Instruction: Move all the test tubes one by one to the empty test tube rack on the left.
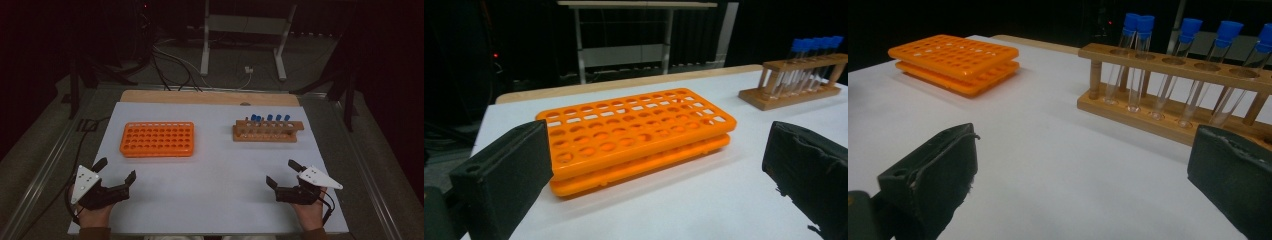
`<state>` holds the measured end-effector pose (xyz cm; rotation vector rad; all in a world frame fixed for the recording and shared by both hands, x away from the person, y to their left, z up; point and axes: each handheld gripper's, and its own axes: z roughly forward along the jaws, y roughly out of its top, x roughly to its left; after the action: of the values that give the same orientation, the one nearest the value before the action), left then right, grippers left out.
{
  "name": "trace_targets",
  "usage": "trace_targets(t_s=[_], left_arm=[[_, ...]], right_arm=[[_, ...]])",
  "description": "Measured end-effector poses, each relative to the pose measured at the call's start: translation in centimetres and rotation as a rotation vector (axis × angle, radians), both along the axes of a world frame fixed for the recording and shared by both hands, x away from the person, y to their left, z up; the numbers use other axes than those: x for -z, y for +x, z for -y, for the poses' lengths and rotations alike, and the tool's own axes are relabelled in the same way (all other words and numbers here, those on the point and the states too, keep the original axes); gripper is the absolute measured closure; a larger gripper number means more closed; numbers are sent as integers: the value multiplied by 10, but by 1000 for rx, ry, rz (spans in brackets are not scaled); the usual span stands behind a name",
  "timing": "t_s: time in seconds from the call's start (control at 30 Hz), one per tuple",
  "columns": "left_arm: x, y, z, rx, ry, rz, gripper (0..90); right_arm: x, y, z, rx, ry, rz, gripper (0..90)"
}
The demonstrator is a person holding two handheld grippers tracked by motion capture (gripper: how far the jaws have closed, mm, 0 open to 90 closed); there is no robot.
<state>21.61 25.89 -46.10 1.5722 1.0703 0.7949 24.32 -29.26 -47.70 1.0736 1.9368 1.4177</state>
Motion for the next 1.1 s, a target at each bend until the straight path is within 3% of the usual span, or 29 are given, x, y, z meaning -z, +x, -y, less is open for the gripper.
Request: trace_targets(t_s=[0.33,0.43,0.63,0.87,1.1], left_arm=[[0,-2,-7,12,-15,-7,5],[0,-3,-8,14,-26,-15,5],[1,-7,-12,-6,-30,-6,5],[2,-6,-12,-25,-32,-10,5],[4,-6,-11,-40,-31,-11,5]], right_arm=[[-1,-1,-3,-15,10,-9,0],[-4,-3,-6,-19,35,-8,0],[-19,-6,-17,-39,23,19,0],[-33,5,-19,-38,5,40,0],[-48,22,-13,2,2,72,0]])
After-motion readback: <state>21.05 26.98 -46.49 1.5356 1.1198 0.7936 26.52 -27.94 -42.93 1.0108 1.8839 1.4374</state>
